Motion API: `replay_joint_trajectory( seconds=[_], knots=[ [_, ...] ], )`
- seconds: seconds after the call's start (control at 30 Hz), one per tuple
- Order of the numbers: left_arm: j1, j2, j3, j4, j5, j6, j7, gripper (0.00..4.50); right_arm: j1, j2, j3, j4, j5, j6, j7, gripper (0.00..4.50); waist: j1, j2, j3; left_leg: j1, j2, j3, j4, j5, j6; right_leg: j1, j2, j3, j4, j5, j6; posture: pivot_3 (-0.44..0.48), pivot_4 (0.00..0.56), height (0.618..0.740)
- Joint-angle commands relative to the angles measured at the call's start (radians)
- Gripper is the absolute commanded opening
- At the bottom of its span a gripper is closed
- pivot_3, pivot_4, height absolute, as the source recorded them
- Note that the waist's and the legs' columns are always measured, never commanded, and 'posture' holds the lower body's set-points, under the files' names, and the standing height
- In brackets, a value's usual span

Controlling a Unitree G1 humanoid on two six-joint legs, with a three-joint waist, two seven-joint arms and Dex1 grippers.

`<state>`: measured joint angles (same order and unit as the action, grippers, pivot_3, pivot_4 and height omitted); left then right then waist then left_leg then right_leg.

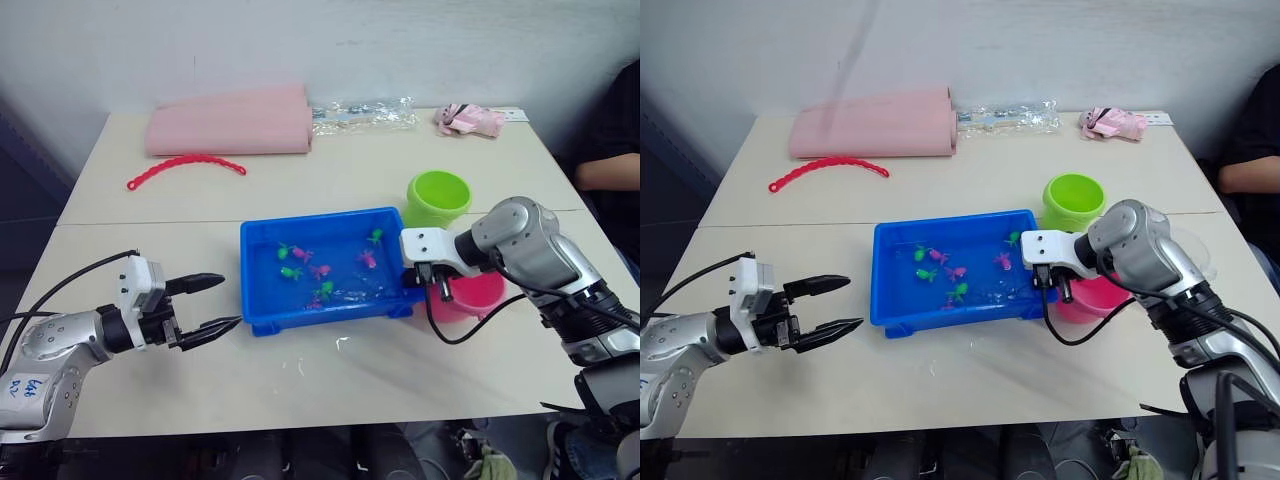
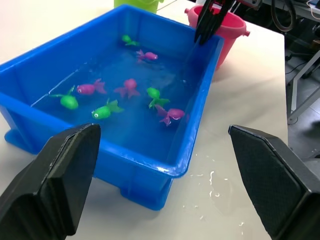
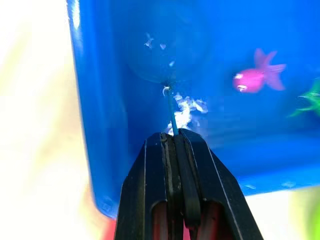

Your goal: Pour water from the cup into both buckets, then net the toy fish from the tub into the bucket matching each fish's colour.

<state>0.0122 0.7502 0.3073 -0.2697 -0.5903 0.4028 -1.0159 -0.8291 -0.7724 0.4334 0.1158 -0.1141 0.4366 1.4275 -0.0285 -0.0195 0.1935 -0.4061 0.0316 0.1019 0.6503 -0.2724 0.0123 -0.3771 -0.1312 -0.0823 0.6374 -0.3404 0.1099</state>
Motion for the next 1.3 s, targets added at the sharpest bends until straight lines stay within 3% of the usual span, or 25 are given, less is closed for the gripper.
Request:
replay_joint_trajectory(
  seconds=[0.03, 0.6, 0.87, 1.3],
  knots=[
    [0.013, 0.011, 0.039, -0.04, -0.02, -0.008, 0.004, 4.45, 0.008, 0.021, -0.023, -0.044, 0.043, 0.068, 0.004, 0.0, 0.0, 0.0, 0.0, 0.0, 0.0, 0.0, 0.0, 0.0, 0.0, 0.0, 0.0, 0.0, 0.0, 0.0, 0.0, 0.0, 0.15, 0.74],
    [-0.001, 0.056, 0.084, 0.0, -0.016, -0.015, -0.021, 4.45, 0.074, 0.189, 0.01, -0.144, 0.165, 0.285, -0.085, 0.0, -0.001, 0.0, 0.0, 0.0, 0.0, 0.0, -0.003, -0.001, -0.001, 0.0, 0.0, -0.001, -0.001, 0.0, 0.0, 0.0, 0.15, 0.74],
    [0.001, 0.068, 0.099, 0.01, -0.016, -0.011, -0.024, 4.45, 0.086, 0.211, -0.002, -0.19, 0.224, 0.361, -0.107, 0.0, -0.001, 0.0, 0.0, 0.0, 0.0, 0.0, -0.003, -0.002, -0.001, 0.0, 0.0, -0.002, -0.001, 0.0, 0.0, 0.0, 0.15, 0.74],
    [-0.03, 0.063, 0.082, 0.041, -0.003, -0.032, -0.024, 4.45, 0.005, 0.222, -0.071, -0.111, 0.325, 0.39, -0.126, 0.0, -0.002, 0.0, 0.0, 0.0, 0.0, 0.0, -0.003, -0.002, -0.001, 0.0, 0.0, -0.002, -0.001, 0.0, 0.0, 0.0, 0.15, 0.74]
  ],
)
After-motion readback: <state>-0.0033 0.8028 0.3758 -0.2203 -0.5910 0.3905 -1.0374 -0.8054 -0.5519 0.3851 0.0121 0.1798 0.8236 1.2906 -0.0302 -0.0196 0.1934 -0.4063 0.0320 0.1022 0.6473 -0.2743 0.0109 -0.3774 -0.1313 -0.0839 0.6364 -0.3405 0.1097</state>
